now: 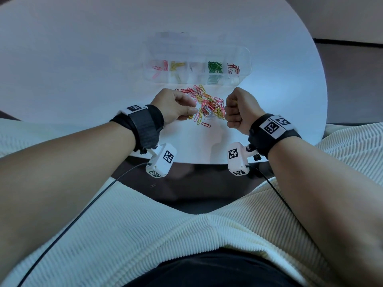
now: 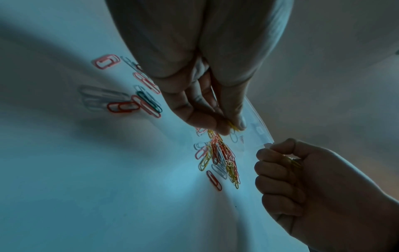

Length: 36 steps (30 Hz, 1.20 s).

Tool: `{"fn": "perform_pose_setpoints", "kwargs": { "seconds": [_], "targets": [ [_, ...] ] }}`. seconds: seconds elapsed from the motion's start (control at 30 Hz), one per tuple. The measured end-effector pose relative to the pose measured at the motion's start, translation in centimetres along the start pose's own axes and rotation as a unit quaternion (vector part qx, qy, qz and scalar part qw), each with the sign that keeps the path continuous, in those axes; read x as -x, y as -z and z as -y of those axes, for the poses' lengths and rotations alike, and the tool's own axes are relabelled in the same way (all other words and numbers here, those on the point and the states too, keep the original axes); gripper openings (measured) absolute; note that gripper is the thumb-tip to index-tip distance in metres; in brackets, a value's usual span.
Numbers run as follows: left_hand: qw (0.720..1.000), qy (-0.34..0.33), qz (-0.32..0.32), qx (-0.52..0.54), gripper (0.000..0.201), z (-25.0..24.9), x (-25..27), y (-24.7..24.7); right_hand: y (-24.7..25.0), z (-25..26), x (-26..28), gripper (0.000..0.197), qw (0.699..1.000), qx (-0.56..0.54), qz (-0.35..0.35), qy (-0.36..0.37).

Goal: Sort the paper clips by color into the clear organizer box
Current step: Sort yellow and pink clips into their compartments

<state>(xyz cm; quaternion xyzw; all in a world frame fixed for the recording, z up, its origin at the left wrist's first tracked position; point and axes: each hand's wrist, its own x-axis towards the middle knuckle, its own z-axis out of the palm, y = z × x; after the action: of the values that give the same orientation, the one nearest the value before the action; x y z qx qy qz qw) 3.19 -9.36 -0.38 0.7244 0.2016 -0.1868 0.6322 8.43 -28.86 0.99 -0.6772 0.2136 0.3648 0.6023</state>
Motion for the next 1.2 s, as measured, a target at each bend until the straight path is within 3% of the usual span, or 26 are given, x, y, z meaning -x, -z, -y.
{"fn": "perform_pose_setpoints", "kwargs": {
  "seconds": [0.13, 0.37, 0.43, 0.5, 0.6, 0.73, 0.83, 0.93, 1.07, 1.2],
  "targets": [
    [0.999, 0.008, 0.013, 0.029, 0.018, 0.1, 0.0, 0.1, 0.0, -0.5, -0.7, 0.038, 1.000, -0.027, 0.006, 0.008],
    [0.998, 0.012, 0.028, 0.055, 0.021, 0.2, 0.1, 0.2, -0.1, -0.2, -0.7, 0.020, 0.997, -0.071, 0.010, 0.009],
    [0.997, 0.018, 0.026, 0.069, 0.021, 0.0, 0.1, 0.2, -0.2, -0.1, -0.8, 0.022, 0.998, -0.053, -0.006, 0.017],
    [0.995, 0.026, 0.026, 0.092, 0.019, -0.2, 0.1, 0.1, -0.4, 0.0, -0.8, 0.029, 0.994, 0.071, -0.055, 0.057],
    [0.991, 0.043, 0.029, 0.120, 0.015, -0.5, 0.0, 0.0, -0.5, -0.3, -1.3, 0.028, 0.911, 0.363, -0.141, 0.133],
    [0.988, 0.081, 0.022, 0.126, 0.017, -1.1, -0.2, -0.4, -0.2, -1.1, -2.1, 0.025, 0.858, 0.469, -0.157, 0.138],
    [0.993, 0.113, 0.011, 0.042, 0.020, -1.4, -0.2, -0.7, -0.3, -1.2, -2.1, 0.020, 0.844, 0.499, -0.152, 0.124],
    [0.989, 0.054, 0.000, -0.140, 0.014, -1.6, 0.3, -1.6, -0.5, -1.1, -2.0, 0.014, 0.844, 0.498, -0.154, 0.127],
    [0.938, -0.032, -0.044, -0.342, 0.009, -1.4, 0.5, -2.7, -0.9, -1.4, -1.7, 0.006, 0.842, 0.503, -0.149, 0.131],
    [0.897, -0.033, -0.050, -0.437, 0.007, -0.4, -0.1, -3.9, -0.2, -1.7, -1.2, 0.006, 0.843, 0.496, -0.145, 0.146]
  ]
}}
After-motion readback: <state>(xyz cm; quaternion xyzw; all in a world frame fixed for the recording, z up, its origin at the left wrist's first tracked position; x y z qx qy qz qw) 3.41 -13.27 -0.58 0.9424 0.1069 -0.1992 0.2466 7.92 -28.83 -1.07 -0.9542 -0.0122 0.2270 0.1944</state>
